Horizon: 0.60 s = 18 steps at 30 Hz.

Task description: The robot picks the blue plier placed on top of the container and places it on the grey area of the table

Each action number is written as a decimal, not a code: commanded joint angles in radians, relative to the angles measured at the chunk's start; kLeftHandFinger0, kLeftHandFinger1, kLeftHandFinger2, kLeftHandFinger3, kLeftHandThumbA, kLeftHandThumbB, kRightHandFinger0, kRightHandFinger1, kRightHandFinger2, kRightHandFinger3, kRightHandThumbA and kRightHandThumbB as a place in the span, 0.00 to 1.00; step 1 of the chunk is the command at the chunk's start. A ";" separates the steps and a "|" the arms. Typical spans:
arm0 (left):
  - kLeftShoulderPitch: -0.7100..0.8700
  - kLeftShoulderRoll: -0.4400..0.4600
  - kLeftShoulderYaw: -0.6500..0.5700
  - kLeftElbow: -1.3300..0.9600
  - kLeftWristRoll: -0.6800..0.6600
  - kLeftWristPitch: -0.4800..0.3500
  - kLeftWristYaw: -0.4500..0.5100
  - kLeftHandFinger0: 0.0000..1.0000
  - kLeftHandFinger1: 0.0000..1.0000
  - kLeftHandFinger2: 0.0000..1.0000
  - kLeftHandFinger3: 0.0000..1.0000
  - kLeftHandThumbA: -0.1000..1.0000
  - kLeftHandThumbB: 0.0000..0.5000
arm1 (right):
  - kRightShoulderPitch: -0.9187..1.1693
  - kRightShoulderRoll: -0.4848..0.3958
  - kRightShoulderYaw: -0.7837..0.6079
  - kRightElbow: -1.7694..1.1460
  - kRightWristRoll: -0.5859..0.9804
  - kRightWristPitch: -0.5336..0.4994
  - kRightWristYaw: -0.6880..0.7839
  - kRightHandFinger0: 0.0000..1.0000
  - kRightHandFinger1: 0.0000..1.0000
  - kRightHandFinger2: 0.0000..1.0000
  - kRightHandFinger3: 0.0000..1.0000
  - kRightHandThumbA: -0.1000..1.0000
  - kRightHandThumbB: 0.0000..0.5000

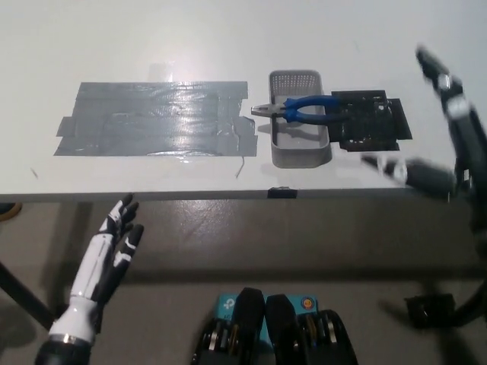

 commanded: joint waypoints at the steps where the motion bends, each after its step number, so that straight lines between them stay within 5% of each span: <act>1: 0.033 -0.014 -0.020 -0.064 0.015 -0.031 -0.007 1.00 1.00 1.00 1.00 0.94 0.17 | -0.161 -0.045 0.048 0.030 -0.065 0.158 0.092 1.00 1.00 1.00 1.00 1.00 0.65; 7: 0.069 -0.016 -0.053 -0.061 0.027 -0.068 -0.015 1.00 1.00 1.00 1.00 0.95 0.19 | -0.416 -0.114 0.229 0.288 -0.190 0.314 0.240 1.00 1.00 1.00 1.00 1.00 0.65; 18: 0.067 -0.006 -0.080 -0.037 0.023 -0.089 -0.022 1.00 1.00 1.00 1.00 0.85 0.17 | -0.716 -0.082 0.491 0.775 -0.292 0.321 0.365 1.00 1.00 1.00 1.00 1.00 0.66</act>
